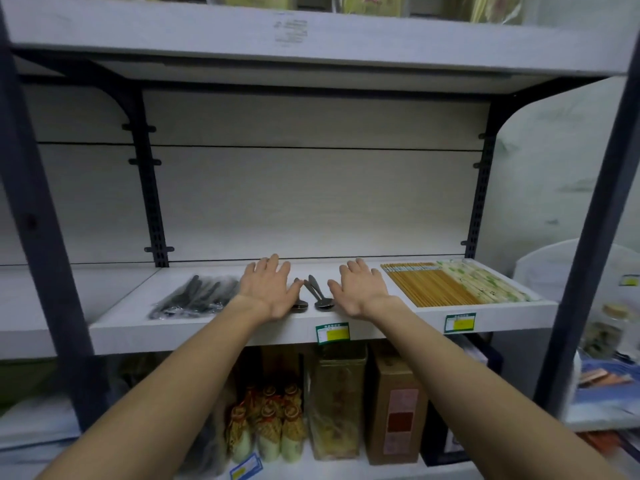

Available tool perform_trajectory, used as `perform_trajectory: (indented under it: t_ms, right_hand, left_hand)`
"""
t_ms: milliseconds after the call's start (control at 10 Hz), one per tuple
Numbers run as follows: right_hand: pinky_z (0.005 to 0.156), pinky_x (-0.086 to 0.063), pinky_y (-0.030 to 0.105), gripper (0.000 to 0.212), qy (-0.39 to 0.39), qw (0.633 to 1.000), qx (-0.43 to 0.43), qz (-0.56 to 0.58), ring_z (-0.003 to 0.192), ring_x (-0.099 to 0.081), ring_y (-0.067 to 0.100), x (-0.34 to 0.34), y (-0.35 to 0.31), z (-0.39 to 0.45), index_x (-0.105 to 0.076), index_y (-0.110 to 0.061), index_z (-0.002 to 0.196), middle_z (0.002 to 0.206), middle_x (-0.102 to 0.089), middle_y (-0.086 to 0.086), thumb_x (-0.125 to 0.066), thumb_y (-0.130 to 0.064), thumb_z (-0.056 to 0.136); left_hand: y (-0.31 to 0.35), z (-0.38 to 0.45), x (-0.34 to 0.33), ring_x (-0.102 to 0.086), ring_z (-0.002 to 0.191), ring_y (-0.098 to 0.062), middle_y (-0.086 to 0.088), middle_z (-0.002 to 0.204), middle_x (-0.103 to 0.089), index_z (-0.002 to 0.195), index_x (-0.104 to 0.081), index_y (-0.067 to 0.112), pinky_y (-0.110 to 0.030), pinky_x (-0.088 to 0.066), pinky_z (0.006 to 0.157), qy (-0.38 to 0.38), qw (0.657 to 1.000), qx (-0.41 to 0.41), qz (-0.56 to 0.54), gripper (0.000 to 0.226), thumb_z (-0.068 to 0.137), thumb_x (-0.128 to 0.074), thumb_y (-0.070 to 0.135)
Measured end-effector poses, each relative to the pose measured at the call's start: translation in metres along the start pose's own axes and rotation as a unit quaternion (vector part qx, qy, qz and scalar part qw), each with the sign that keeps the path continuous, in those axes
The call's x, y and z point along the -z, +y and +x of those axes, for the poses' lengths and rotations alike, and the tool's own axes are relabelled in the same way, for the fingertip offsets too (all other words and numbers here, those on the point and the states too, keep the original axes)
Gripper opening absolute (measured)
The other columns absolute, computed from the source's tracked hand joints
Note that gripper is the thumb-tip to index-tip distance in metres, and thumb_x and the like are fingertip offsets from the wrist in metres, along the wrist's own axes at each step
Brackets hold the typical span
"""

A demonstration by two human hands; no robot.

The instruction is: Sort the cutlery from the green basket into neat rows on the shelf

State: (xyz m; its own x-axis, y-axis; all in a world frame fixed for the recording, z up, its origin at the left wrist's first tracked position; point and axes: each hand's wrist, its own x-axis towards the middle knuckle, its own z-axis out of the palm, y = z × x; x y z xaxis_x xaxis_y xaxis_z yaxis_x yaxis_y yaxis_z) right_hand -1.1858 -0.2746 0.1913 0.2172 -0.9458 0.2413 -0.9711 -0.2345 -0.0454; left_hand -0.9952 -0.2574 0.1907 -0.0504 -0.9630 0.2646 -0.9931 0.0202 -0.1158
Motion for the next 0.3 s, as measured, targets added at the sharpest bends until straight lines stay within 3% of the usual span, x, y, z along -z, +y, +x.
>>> perform_trajectory:
  t_ms: [100, 300]
  right_hand:
    - [0.124, -0.009, 0.050, 0.063, -0.004, 0.999, 0.023, -0.026, 0.156, -0.002, 0.026, 0.001, 0.022, -0.009, -0.023, -0.007, 0.157, 0.166, -0.017, 0.011, -0.021, -0.045, 0.107]
    - [0.124, -0.008, 0.050, 0.068, 0.003, 0.998, 0.012, -0.064, 0.156, -0.001, 0.026, 0.014, 0.072, -0.036, -0.016, -0.008, 0.159, 0.167, -0.014, 0.011, -0.017, -0.050, 0.106]
  left_hand:
    - [-0.007, -0.013, 0.001, -0.010, 0.156, -0.030, -0.011, 0.170, -0.003, 0.162, -0.012, 0.019, -0.048, -0.010, 0.126, -0.016, 1.000, 0.016, -0.008, 0.070, 0.104, -0.016, 0.058]
    - [0.002, -0.039, 0.011, -0.013, 0.155, -0.030, -0.011, 0.170, -0.004, 0.163, -0.008, 0.017, -0.048, -0.013, 0.125, 0.005, 0.997, 0.071, -0.010, 0.073, 0.104, -0.016, 0.059]
